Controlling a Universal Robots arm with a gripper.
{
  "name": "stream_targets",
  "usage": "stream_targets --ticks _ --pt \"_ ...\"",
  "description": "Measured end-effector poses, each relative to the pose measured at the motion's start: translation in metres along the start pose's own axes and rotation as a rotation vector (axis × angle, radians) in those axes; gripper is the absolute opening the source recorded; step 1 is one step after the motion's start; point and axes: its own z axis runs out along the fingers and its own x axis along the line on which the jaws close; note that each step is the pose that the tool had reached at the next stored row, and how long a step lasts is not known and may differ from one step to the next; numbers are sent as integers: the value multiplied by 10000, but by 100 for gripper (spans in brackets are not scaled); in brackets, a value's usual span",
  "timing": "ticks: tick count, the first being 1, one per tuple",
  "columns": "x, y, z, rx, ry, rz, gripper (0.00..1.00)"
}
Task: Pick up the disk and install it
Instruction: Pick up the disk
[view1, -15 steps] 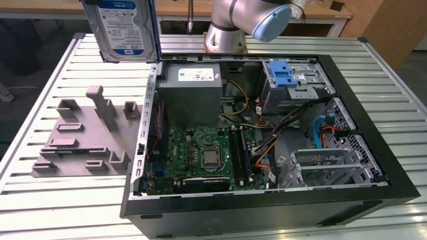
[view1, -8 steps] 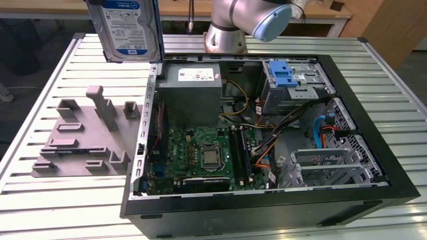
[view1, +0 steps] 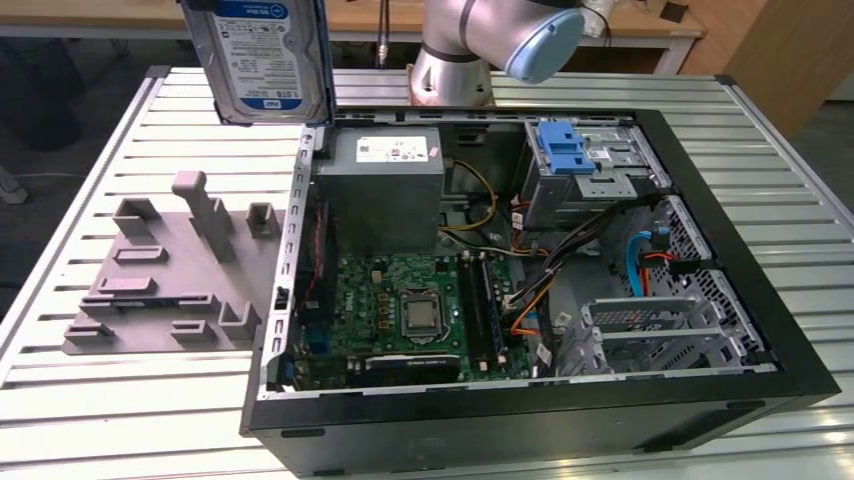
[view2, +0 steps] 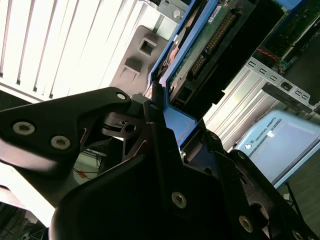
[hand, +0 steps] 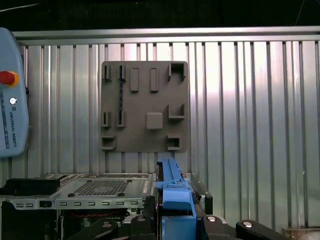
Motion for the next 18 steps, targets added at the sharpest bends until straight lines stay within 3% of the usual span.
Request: stream_targets --ticks 18 --pt "-5 -162 -3 0 0 0 36"
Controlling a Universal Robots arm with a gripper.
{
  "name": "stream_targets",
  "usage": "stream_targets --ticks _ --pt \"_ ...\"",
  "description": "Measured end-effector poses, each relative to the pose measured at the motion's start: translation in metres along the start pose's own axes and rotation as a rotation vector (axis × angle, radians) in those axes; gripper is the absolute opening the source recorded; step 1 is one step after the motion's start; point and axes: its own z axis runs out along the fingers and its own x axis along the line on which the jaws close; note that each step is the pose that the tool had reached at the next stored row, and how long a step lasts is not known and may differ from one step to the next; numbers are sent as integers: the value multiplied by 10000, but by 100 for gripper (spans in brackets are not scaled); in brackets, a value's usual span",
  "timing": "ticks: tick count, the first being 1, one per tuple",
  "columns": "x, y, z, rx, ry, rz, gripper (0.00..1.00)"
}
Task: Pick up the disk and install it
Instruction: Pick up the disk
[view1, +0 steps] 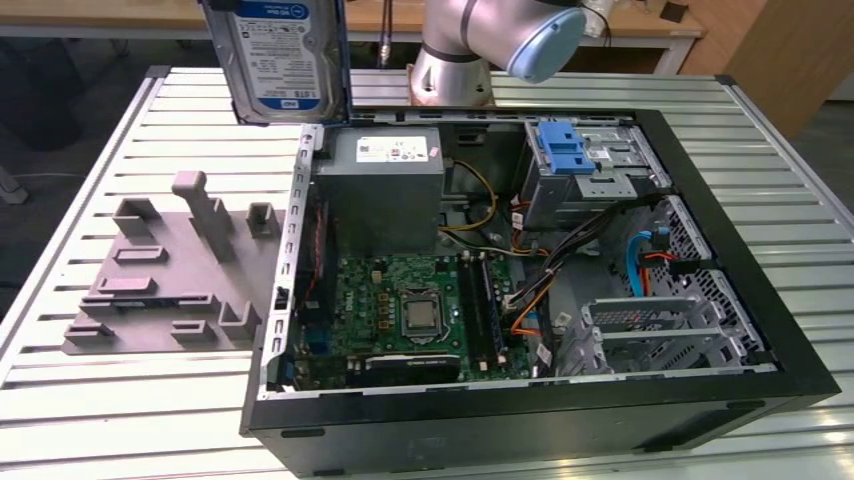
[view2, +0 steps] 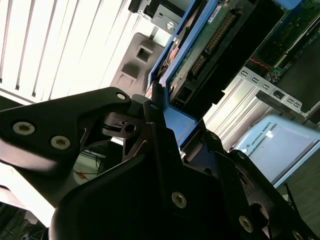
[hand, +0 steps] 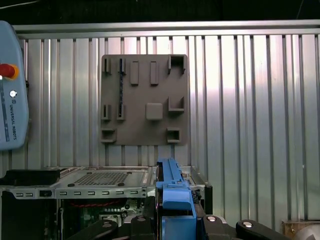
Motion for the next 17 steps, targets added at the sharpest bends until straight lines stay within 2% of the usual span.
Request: stream_targets --ticks 6,13,17 --pt "-2 -56 -1 -1 0 0 36" --pt "-1 -152 -3 -1 0 0 36" --pt "78 -176 -4 -1 0 0 36"
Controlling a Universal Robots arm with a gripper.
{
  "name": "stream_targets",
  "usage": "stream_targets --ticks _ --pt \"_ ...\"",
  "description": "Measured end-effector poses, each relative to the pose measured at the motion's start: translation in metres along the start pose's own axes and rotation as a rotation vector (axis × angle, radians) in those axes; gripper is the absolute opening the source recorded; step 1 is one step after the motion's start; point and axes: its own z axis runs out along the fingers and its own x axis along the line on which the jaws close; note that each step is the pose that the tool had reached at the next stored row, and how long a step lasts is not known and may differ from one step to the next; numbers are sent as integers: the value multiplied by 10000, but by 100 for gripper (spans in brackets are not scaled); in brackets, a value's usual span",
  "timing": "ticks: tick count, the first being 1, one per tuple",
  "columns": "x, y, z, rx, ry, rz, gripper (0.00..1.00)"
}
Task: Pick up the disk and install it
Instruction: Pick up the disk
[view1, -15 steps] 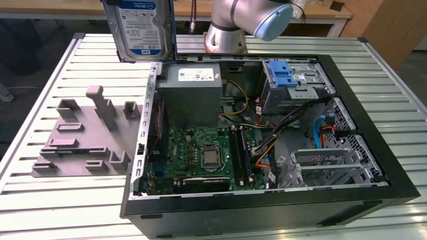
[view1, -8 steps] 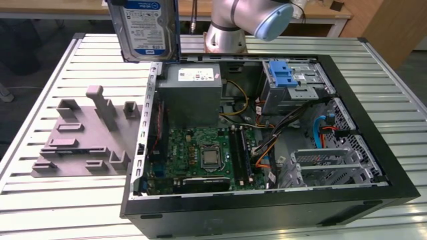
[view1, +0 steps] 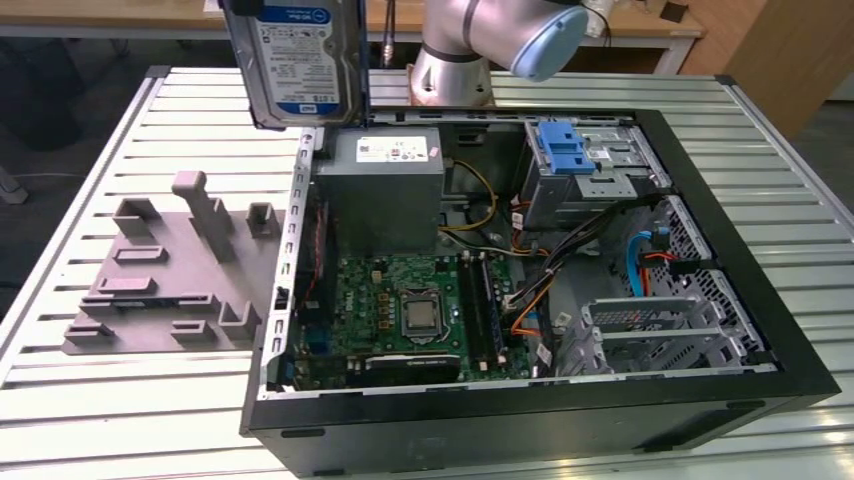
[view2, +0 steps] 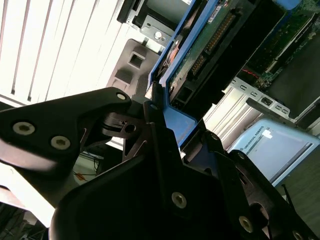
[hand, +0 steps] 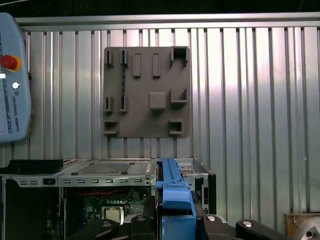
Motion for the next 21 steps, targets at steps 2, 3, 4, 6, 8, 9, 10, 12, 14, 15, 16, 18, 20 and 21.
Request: stream_targets --ticks 2,3,4,6,8,9,10,12,14,15,16,18,20,21 --pt "47 -9 1 1 -3 0 36" --pt "70 -14 1 1 -4 0 36" --pt "93 -19 1 1 -4 0 36" --pt "127 -42 0 1 -4 0 36" --pt "144 -98 -1 1 -4 1 36" --pt "149 -138 -2 0 -3 0 36" --pt "152 -181 -2 1 -5 0 36" --pt "154 -269 -4 0 -4 0 36" --pt "153 -308 -5 -1 -4 -1 36" --pt "154 -308 -5 0 -4 -1 36" --pt "154 -308 -5 0 -4 1 36" --pt "152 -338 -6 0 -4 0 36" --pt "151 -368 -6 0 -4 0 36" --pt "151 -368 -6 0 -4 0 36"
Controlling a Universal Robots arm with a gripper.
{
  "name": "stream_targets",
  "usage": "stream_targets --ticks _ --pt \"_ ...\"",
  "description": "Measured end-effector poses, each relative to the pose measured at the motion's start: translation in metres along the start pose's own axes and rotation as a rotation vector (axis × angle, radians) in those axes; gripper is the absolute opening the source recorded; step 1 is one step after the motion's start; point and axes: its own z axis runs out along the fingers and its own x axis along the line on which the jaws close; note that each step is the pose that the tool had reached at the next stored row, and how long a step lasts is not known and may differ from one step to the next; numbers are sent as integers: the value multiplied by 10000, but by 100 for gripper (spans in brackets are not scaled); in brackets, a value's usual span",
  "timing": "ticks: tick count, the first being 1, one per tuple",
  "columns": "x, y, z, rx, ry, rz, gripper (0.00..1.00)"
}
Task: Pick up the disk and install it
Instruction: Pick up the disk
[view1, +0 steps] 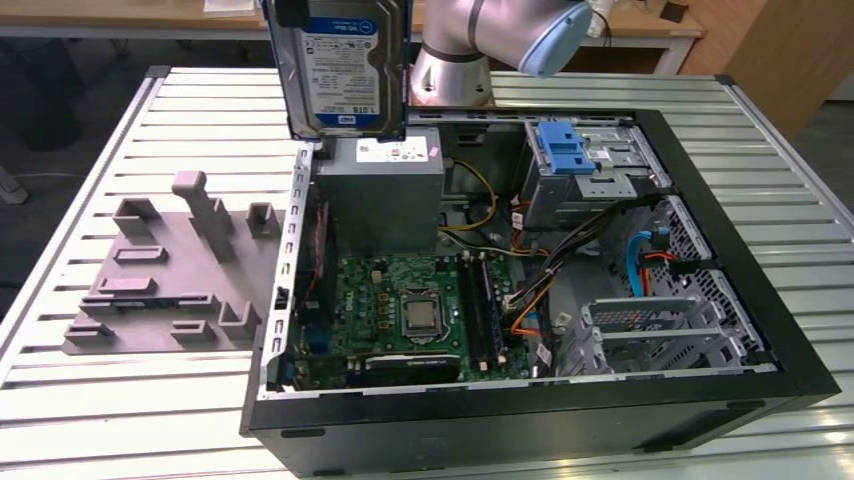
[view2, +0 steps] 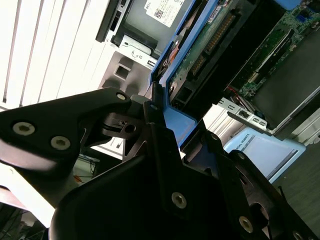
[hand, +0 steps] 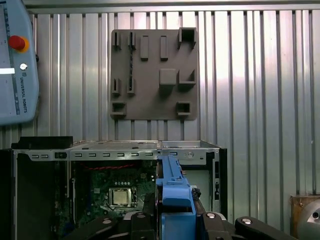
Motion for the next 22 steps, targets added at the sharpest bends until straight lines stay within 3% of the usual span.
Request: stream_targets --ticks 8,12,15,22 --pt "0 -5 0 2 -1 0 36" --pt "0 -5 0 178 -4 0 36" --pt "5 -24 1 188 -7 0 36" --pt "115 -68 11 188 -25 -1 36"
